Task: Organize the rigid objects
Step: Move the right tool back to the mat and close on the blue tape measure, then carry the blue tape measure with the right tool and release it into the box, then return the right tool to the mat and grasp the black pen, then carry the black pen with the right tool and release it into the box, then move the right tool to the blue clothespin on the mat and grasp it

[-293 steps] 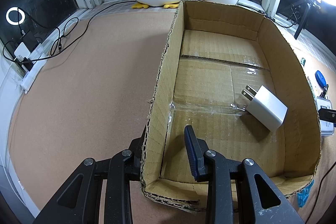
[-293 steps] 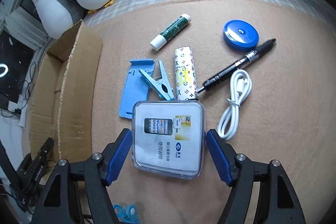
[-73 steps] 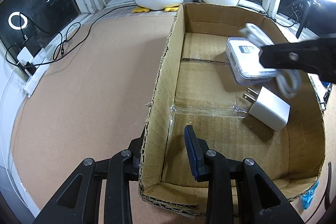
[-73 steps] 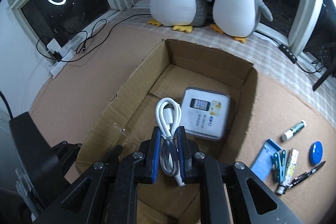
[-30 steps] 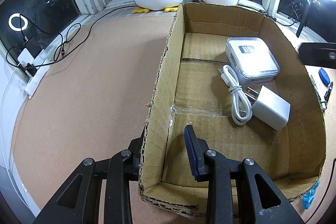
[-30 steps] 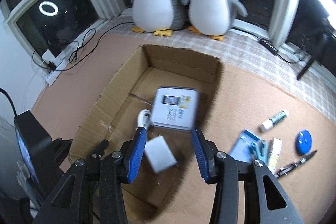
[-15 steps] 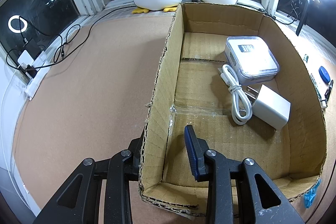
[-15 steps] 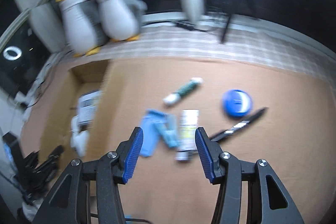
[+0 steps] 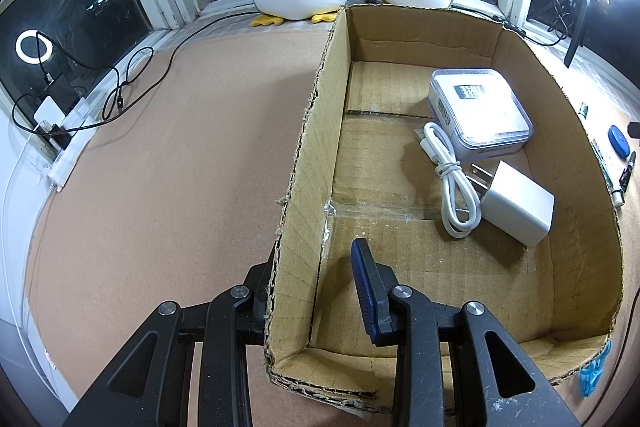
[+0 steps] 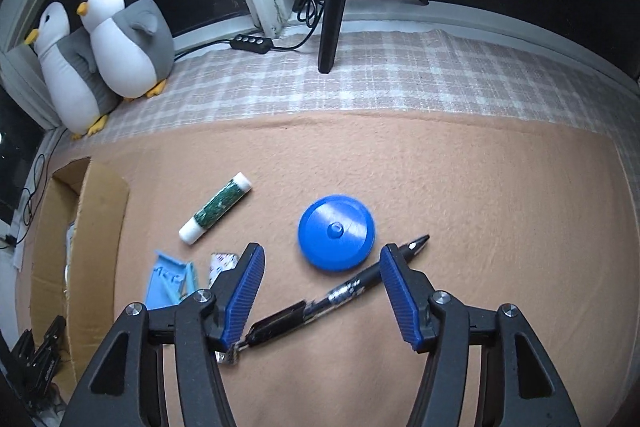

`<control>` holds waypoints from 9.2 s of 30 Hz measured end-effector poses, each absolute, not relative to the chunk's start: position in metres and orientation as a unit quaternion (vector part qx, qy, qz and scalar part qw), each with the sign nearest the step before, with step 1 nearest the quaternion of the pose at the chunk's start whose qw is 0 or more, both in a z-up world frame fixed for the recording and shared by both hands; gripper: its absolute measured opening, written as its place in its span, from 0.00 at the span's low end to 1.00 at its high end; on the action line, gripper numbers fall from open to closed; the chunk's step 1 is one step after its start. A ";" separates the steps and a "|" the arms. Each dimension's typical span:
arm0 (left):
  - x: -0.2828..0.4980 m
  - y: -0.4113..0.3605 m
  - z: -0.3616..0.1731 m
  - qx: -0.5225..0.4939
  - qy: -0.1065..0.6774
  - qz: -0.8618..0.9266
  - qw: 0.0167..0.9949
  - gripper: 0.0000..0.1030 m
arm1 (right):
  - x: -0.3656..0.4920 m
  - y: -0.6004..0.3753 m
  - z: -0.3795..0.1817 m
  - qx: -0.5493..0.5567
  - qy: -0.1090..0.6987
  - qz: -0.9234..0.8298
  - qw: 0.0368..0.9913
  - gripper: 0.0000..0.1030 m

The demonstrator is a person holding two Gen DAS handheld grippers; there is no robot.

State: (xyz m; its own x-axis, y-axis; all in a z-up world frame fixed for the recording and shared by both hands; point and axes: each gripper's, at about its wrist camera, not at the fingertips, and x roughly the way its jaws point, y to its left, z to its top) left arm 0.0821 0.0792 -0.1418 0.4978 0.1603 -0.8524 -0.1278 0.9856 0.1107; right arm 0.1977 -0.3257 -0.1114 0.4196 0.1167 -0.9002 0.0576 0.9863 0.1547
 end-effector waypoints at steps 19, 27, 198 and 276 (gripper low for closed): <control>0.083 0.081 -0.141 0.018 0.494 0.085 0.865 0.33 | 0.233 -0.314 -0.146 0.024 0.587 0.006 0.809 0.55; 0.083 0.083 -0.141 0.019 0.493 0.086 0.865 0.33 | 0.229 -0.312 -0.146 0.009 0.586 0.002 0.810 0.45; 0.086 0.079 -0.144 0.021 0.487 0.086 0.869 0.33 | 0.176 -0.231 -0.052 0.092 0.518 0.098 0.845 0.10; 0.086 0.078 -0.144 0.019 0.485 0.086 0.870 0.33 | 0.109 -0.183 0.014 0.084 0.507 0.218 0.830 0.44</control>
State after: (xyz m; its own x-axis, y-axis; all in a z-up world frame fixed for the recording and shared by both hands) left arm 0.0865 0.0775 -0.1444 0.5142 0.1677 -0.8411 -0.1306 0.9846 0.1164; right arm 0.1090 -0.1831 0.0143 0.3909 0.4471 -0.8046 -0.2757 0.8909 0.3610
